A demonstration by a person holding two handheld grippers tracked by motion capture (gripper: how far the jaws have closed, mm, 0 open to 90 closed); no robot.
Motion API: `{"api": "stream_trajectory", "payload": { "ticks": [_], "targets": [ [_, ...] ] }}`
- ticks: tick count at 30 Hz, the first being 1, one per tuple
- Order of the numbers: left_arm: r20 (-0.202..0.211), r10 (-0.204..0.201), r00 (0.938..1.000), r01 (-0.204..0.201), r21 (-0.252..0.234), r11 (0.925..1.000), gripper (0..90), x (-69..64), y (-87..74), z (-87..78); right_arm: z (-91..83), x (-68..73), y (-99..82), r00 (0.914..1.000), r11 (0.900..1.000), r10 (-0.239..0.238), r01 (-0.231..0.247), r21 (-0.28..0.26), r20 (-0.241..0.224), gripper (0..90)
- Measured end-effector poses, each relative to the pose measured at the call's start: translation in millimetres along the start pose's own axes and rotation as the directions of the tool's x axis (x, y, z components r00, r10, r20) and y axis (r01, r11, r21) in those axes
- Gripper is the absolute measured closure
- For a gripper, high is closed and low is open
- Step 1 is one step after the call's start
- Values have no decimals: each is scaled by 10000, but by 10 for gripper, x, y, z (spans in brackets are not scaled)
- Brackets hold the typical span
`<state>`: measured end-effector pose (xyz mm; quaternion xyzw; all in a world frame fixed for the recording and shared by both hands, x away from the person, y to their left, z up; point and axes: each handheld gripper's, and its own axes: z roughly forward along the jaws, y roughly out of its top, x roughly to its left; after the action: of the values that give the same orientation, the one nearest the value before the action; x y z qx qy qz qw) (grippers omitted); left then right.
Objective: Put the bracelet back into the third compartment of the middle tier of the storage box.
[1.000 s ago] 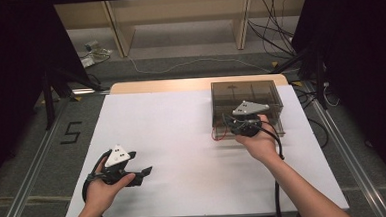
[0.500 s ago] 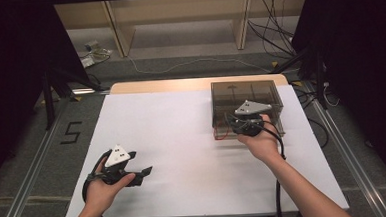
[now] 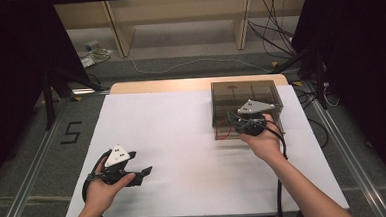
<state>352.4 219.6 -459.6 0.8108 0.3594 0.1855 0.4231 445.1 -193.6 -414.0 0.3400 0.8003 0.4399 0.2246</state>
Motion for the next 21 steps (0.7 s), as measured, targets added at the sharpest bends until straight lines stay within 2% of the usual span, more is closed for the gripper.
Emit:
{"api": "stream_trajectory", "payload": {
  "ticks": [21],
  "targets": [
    [10,12,10000,-12,20,10000,191,1,0,-4,-50,-57,-25,9998,9999,148,-147,-35,155,887]
  ]
}}
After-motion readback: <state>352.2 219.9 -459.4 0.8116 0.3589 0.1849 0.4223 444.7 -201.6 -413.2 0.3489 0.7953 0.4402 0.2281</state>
